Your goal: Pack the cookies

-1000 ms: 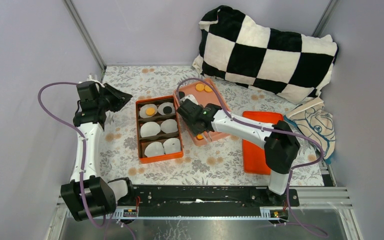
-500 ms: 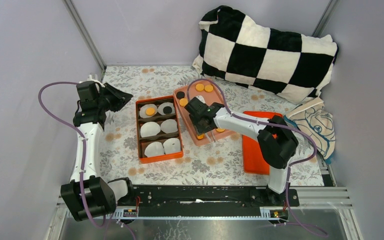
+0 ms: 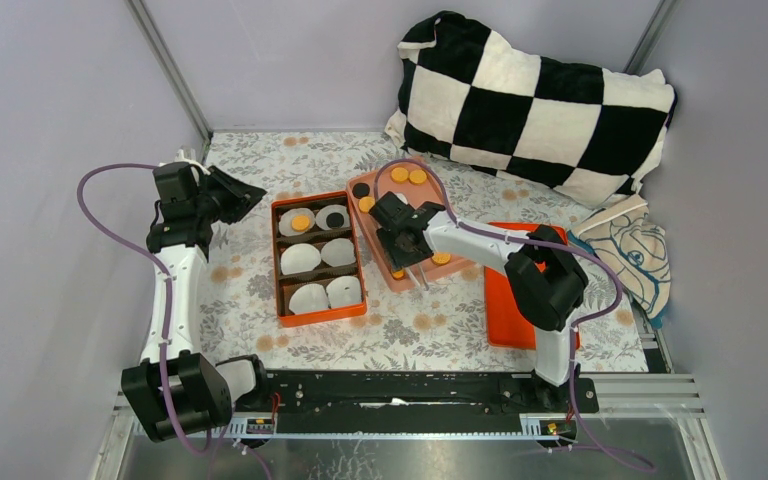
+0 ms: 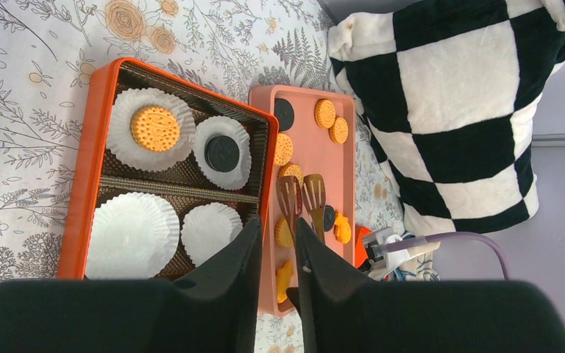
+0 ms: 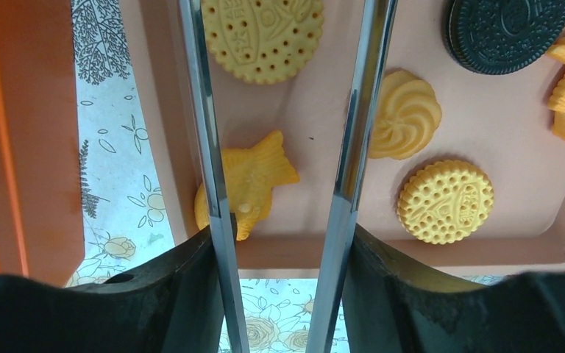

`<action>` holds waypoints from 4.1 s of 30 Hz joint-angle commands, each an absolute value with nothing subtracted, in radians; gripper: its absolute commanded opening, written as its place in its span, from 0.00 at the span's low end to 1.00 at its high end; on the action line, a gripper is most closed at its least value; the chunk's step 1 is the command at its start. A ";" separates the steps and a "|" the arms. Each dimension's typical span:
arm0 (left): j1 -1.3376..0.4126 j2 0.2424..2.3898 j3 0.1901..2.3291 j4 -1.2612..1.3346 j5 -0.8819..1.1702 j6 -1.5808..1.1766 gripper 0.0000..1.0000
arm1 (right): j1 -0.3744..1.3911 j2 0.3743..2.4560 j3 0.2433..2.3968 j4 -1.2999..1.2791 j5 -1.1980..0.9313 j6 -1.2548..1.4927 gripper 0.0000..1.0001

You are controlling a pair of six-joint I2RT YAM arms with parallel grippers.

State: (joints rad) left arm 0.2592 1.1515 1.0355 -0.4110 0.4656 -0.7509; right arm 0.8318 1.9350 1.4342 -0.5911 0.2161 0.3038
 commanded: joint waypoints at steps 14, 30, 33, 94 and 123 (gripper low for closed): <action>0.263 1.156 1.007 -0.359 0.518 -0.754 0.27 | 0.834 1.978 1.675 -0.758 0.270 0.273 0.07; 0.262 1.171 1.015 -0.358 0.514 -0.758 0.27 | 1.054 1.790 1.665 -0.807 0.181 0.261 0.05; 0.263 1.163 1.013 -0.358 0.514 -0.759 0.27 | 1.090 1.797 1.637 -0.807 0.156 0.273 0.05; 0.232 1.142 1.035 -0.346 0.523 -0.717 0.29 | 1.052 1.694 1.292 -0.770 0.456 0.461 0.56; 0.232 1.162 1.016 -0.345 0.529 -0.712 0.29 | 0.928 1.854 1.397 -0.693 0.273 0.364 0.18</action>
